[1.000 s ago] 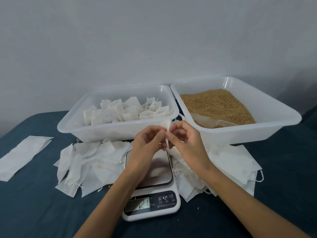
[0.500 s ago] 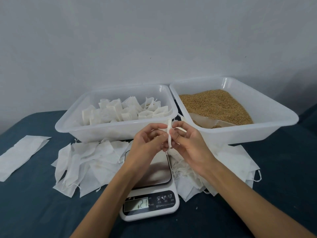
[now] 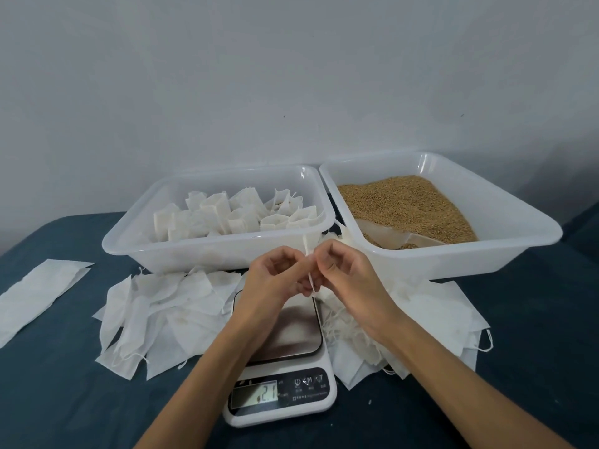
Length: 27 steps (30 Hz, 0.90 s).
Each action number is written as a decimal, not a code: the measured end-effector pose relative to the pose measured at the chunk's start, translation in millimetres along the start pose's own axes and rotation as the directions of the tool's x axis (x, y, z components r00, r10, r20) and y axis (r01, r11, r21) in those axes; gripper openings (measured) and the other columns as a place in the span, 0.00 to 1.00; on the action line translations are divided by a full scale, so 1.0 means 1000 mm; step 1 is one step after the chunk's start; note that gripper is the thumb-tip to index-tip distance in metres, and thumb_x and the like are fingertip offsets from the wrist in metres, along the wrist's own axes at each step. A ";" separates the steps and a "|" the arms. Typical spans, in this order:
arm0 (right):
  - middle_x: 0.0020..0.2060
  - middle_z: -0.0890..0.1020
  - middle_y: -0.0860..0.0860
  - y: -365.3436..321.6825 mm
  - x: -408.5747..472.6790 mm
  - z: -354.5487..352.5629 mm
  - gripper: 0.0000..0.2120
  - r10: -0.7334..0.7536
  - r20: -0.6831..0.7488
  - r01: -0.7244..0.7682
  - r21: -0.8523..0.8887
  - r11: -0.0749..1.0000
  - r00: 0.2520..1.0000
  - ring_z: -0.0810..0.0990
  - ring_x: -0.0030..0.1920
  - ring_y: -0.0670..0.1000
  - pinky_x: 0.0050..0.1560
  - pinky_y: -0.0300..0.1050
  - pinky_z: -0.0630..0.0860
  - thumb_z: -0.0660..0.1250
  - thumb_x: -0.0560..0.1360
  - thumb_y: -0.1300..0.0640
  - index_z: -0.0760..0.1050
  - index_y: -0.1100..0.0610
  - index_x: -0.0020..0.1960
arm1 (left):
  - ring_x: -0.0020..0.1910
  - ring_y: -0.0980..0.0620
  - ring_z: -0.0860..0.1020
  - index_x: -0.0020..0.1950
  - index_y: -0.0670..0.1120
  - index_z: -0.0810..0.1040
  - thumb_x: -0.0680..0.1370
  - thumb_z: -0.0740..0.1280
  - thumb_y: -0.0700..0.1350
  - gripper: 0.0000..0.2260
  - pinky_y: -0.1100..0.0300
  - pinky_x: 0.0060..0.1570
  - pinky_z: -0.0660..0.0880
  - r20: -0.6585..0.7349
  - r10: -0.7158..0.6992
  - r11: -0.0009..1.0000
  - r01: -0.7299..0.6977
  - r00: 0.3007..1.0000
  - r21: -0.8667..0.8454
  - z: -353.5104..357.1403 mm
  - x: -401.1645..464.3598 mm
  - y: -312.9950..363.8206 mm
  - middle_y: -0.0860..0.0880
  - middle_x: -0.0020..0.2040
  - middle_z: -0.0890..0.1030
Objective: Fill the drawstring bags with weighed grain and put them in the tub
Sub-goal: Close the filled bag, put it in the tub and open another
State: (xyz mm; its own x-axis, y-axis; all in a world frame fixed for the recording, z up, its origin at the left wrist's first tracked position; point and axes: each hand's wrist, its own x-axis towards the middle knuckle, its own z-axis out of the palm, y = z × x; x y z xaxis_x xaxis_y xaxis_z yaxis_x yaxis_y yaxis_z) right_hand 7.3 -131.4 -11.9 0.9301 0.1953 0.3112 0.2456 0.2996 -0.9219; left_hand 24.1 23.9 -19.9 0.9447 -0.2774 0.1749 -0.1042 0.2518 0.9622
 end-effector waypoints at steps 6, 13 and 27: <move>0.32 0.76 0.53 0.003 0.002 -0.005 0.12 0.046 -0.073 -0.044 0.032 0.999 0.996 0.75 0.36 0.53 0.50 0.56 0.75 0.68 0.79 0.52 0.73 0.62 0.49 | 0.44 0.41 0.84 0.46 0.44 0.86 0.76 0.73 0.42 0.03 0.54 0.47 0.81 -0.029 -0.004 1.000 0.003 1.000 -0.020 -0.001 0.001 -0.002 0.39 0.43 0.85; 0.35 0.79 0.56 -0.001 0.002 -0.004 0.11 0.044 -0.051 -0.042 0.038 0.998 0.998 0.77 0.35 0.52 0.46 0.51 0.76 0.72 0.75 0.58 0.72 0.62 0.49 | 0.46 0.44 0.82 0.47 0.41 0.86 0.77 0.75 0.45 0.07 0.54 0.53 0.79 0.085 0.001 0.999 0.004 0.996 -0.053 -0.003 -0.002 -0.001 0.38 0.43 0.83; 0.38 0.77 0.58 -0.007 -0.001 -0.003 0.13 0.040 -0.048 -0.042 -0.028 0.999 0.998 0.77 0.40 0.56 0.50 0.54 0.77 0.73 0.75 0.60 0.71 0.61 0.53 | 0.47 0.47 0.85 0.49 0.41 0.87 0.79 0.73 0.42 0.06 0.59 0.51 0.81 0.086 -0.020 0.994 0.029 0.996 -0.106 -0.003 -0.001 -0.001 0.40 0.47 0.86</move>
State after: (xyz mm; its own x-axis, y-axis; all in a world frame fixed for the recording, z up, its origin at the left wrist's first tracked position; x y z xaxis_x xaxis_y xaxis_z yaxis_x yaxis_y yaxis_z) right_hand 5.8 -136.3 -6.5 0.9513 0.1619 0.2625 0.2144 0.2645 -0.9402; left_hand 23.9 27.1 -21.9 0.9162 -0.3614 0.1728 -0.0428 0.3407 0.9392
